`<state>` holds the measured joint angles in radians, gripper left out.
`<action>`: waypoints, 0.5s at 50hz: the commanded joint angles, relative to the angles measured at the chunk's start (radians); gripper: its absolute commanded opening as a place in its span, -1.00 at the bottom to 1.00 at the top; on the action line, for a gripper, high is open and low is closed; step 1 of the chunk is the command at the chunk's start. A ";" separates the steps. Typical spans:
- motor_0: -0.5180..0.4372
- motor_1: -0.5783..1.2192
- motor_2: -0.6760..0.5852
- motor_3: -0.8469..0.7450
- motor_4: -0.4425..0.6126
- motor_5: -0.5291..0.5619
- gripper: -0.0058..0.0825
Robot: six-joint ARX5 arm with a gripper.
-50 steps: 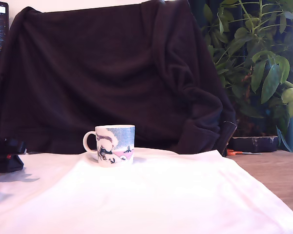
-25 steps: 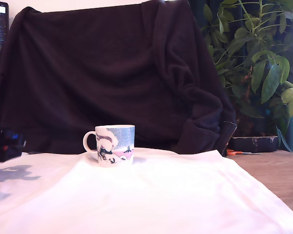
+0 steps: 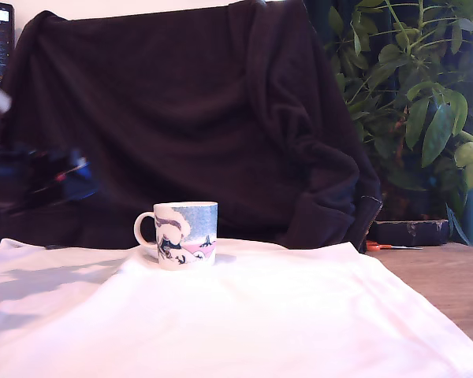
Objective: Pick the blue coffee capsule and place it inside the blue coffee cup
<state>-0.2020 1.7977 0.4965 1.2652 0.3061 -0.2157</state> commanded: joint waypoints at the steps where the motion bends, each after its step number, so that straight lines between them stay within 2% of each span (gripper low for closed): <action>1: -0.034 0.009 0.023 0.006 0.004 -0.006 -0.58; 15: -0.143 0.009 0.116 -0.129 0.003 -0.005 -0.58; 25: -0.190 0.009 0.132 -0.158 0.003 -0.001 -0.58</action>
<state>-0.3805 1.7977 0.6212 1.1046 0.3065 -0.2184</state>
